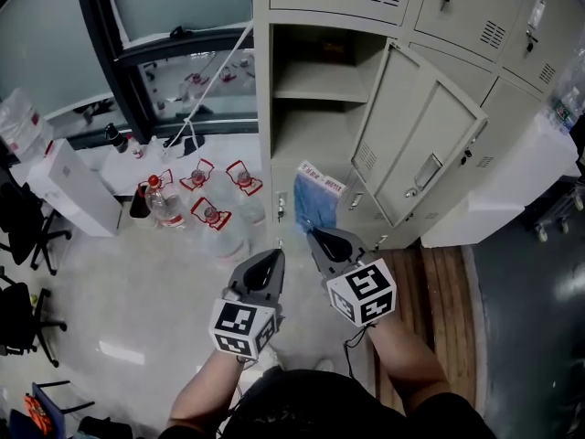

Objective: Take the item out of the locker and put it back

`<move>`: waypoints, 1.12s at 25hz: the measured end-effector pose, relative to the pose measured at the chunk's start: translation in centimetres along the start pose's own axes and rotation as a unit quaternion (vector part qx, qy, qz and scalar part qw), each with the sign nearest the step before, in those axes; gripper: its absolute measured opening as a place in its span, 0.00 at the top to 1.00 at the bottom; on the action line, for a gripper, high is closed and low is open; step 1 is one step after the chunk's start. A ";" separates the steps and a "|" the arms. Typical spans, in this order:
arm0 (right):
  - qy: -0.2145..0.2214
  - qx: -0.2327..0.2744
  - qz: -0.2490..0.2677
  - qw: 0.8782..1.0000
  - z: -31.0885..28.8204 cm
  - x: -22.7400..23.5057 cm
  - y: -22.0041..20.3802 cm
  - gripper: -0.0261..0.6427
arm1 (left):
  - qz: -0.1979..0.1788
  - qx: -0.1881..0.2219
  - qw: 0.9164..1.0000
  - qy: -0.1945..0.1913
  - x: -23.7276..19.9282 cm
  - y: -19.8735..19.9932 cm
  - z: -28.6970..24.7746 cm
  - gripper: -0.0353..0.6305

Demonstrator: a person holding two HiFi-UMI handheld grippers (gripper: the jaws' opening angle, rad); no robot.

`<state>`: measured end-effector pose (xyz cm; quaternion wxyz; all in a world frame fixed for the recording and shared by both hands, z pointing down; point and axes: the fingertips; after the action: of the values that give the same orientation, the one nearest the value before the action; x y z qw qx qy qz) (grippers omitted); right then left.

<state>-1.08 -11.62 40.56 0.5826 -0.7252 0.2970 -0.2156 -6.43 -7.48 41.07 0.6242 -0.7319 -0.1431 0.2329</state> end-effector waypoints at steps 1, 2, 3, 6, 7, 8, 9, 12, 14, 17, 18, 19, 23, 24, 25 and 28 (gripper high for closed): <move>-0.003 -0.001 0.000 1.000 -0.6 0.0 0.1 0.95 | 0.000 0.000 1.000 -0.003 -0.6 0.1 -0.1 0.94; -0.006 -0.002 0.000 1.000 -1.2 0.0 0.2 0.95 | 0.000 -0.001 1.000 -0.005 -1.3 0.2 -0.3 0.94; -0.009 -0.004 0.000 1.000 -1.8 0.1 0.2 0.95 | 0.001 -0.001 1.000 -0.008 -1.8 0.2 -0.5 0.94; -0.021 -0.009 0.002 1.000 -3.4 0.2 0.3 0.95 | 0.001 -0.004 1.000 -0.020 -3.3 0.3 -1.0 0.94; -0.025 -0.010 0.004 1.000 -3.9 0.3 0.3 0.95 | 0.002 -0.005 1.000 -0.024 -3.8 0.4 -1.2 0.94; -0.029 -0.012 0.006 0.999 -4.4 0.3 0.4 0.95 | 0.002 -0.007 1.000 -0.029 -4.2 0.4 -1.3 0.94; -0.033 -0.013 0.008 0.999 -4.8 0.3 0.4 0.95 | 0.001 -0.008 0.999 -0.034 -4.5 0.4 -1.5 0.94; -0.043 -0.015 0.011 0.999 -5.8 0.5 0.7 0.95 | -0.003 -0.012 0.999 -0.048 -5.3 0.5 -1.8 0.94; -0.049 -0.015 0.015 0.999 -6.4 0.6 0.9 0.95 | -0.006 -0.014 0.998 -0.055 -5.8 0.6 -2.1 0.94; -0.055 -0.016 0.020 0.998 -7.0 1.1 1.2 0.95 | -0.007 -0.013 0.998 -0.059 -6.4 0.7 -2.6 0.94; -0.057 -0.016 0.022 0.998 -7.2 1.3 1.3 0.95 | -0.006 -0.013 0.998 -0.060 -6.5 0.7 -2.8 0.94; -0.057 -0.016 0.024 0.998 -7.4 1.6 1.4 0.95 | -0.005 -0.013 0.998 -0.061 -6.6 0.8 -3.1 0.94; -0.059 -0.017 0.034 0.998 -8.1 3.1 1.7 0.95 | -0.007 -0.014 0.998 -0.062 -6.8 0.8 -4.4 0.94; -0.058 -0.017 0.035 0.998 -8.4 3.6 1.8 0.95 | -0.007 -0.013 0.998 -0.059 -6.9 0.9 -4.9 0.94; -0.056 -0.016 0.037 0.998 -8.7 4.1 1.8 0.95 | -0.008 -0.012 0.998 -0.057 -7.0 1.0 -5.3 0.94; -0.048 -0.014 0.040 0.998 -9.9 5.9 2.0 0.95 | -0.010 -0.011 0.999 -0.046 -7.4 1.3 -7.0 0.94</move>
<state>-3.68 -23.03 40.69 0.5939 -0.7304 0.3008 -0.1526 -9.20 -17.40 41.75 0.6114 -0.7257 -0.1809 0.2585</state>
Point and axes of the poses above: the fingertips, and each gripper's own axes: z backward along the fingers, x to its right, y out of its top, and after that the axes turned 3 degrees about x, right-handed
